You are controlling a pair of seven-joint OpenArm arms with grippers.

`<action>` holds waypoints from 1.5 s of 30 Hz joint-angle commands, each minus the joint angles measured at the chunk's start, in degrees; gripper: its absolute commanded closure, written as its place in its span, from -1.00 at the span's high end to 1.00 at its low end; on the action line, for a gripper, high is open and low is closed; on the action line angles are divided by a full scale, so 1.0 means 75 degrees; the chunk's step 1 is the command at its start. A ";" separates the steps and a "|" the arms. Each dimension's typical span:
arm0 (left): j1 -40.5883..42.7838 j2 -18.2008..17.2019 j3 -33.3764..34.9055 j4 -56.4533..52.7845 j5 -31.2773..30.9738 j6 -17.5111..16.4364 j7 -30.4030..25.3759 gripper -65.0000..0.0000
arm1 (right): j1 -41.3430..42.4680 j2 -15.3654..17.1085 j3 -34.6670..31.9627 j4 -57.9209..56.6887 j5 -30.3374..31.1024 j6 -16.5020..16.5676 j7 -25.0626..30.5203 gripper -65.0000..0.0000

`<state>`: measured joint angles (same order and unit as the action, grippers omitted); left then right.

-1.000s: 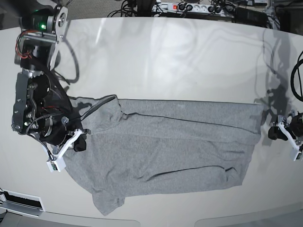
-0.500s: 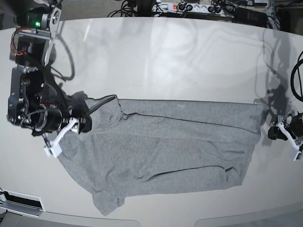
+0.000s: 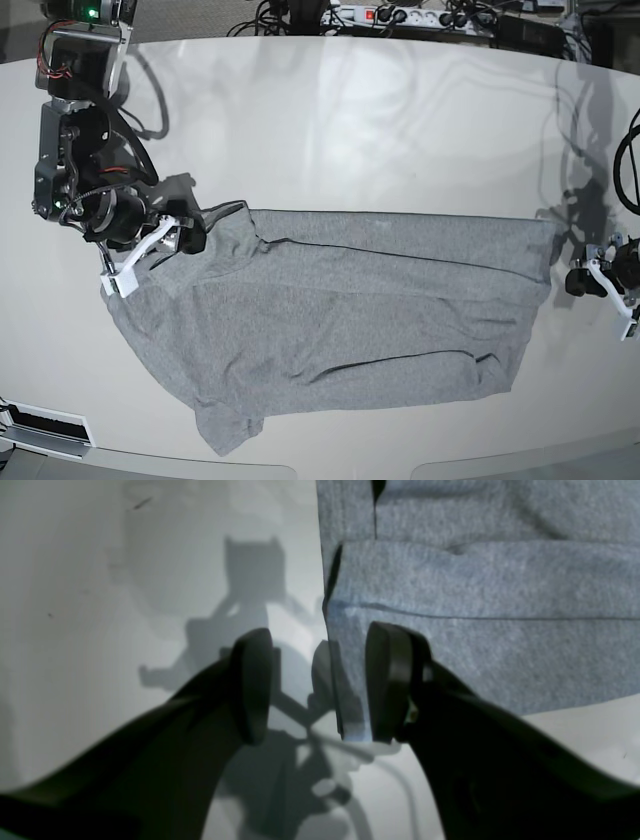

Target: Layout the t-shirt on the table in an organized manner, then fold the t-shirt properly

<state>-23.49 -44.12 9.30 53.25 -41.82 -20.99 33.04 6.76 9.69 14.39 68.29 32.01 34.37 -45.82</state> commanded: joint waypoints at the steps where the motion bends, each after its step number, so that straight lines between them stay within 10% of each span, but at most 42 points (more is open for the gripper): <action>1: -0.0169 -0.0192 -0.0087 0.0090 -0.0090 0.0006 -0.0134 -0.04 | 0.0201 0.0009 0.0023 0.0143 0.0169 0.0146 0.0172 0.37; 7: -0.0169 -0.0192 -0.0087 0.0090 -0.0093 0.0006 -0.0137 -0.04 | 0.0221 -0.0303 0.0023 0.0143 0.0157 0.0195 0.0169 0.33; 14: -0.0169 -0.0192 -0.0087 0.0090 -0.0090 0.0009 -0.0076 -0.04 | 0.0373 -0.0274 0.0029 0.0143 0.0102 0.0662 0.0119 -1.00; 27: -0.0169 -0.0192 -0.0087 0.0090 -0.0087 0.0006 0.0006 -0.04 | 0.1521 -0.0283 0.0029 0.0143 0.0265 0.0751 -0.0280 -1.00; 45: -0.0172 -0.0195 -0.0087 0.0090 -0.0087 0.0006 0.0009 -0.04 | 0.1848 -0.0449 -0.0023 0.0128 -0.1070 0.0347 0.1489 -1.00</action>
<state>-23.49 -44.12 9.30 53.25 -41.82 -20.97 34.13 18.63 5.87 14.26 68.27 22.94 36.86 -36.34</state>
